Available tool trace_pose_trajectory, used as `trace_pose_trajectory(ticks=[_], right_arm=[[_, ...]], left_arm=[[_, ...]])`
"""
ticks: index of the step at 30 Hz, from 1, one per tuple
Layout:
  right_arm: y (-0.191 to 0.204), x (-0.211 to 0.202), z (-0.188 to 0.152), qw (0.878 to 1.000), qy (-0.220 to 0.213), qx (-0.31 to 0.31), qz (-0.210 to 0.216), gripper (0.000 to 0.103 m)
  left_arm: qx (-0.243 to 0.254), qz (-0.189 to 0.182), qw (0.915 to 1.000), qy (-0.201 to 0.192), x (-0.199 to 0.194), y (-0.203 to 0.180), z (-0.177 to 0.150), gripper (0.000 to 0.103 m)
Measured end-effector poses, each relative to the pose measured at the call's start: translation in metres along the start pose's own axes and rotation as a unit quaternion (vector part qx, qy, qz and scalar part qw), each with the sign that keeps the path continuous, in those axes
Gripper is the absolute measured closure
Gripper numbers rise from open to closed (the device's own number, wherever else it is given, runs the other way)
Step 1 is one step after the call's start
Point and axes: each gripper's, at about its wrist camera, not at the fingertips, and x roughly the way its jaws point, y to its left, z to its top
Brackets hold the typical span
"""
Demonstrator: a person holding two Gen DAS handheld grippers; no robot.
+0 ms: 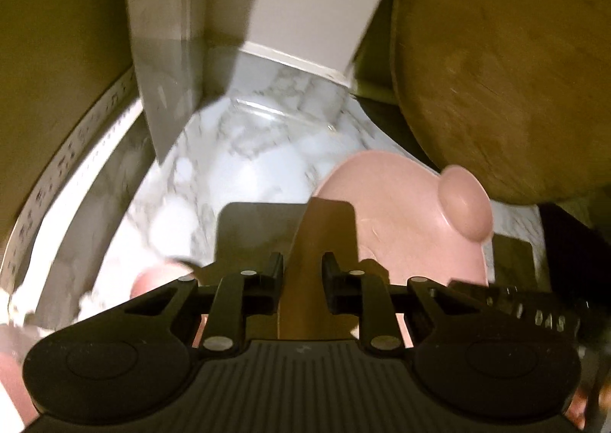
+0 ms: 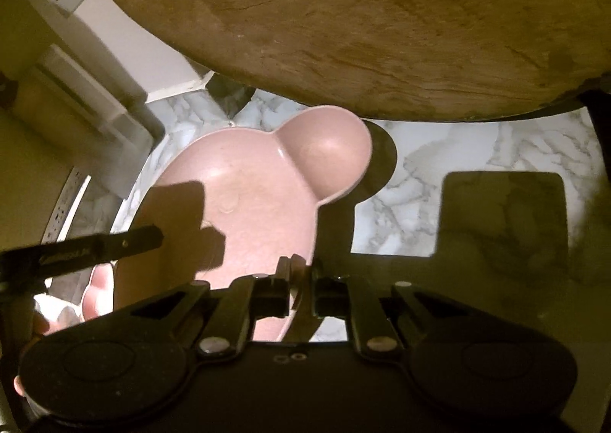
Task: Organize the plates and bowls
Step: 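Lift the pink mouse-shaped plate with both tools and carry it toward the pink bowl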
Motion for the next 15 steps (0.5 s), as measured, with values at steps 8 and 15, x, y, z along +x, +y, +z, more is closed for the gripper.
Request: trace_pose_trajectory(ticks=[8,15], right_arm=[[-0.001,-0.026,-0.012,1.000,0.011,-0.021,0.016,0.095],[0.013,-0.047,-0.022,0.998,0.019,-0.047,0.025,0.095]], left_arm=[[-0.007,-0.020,0.9998,0.002,-0.038,-0.007,-0.030,0.082],[-0.019,-0.032,0.9993,0.003,-0.075,-0.002,-0.058,0.082]])
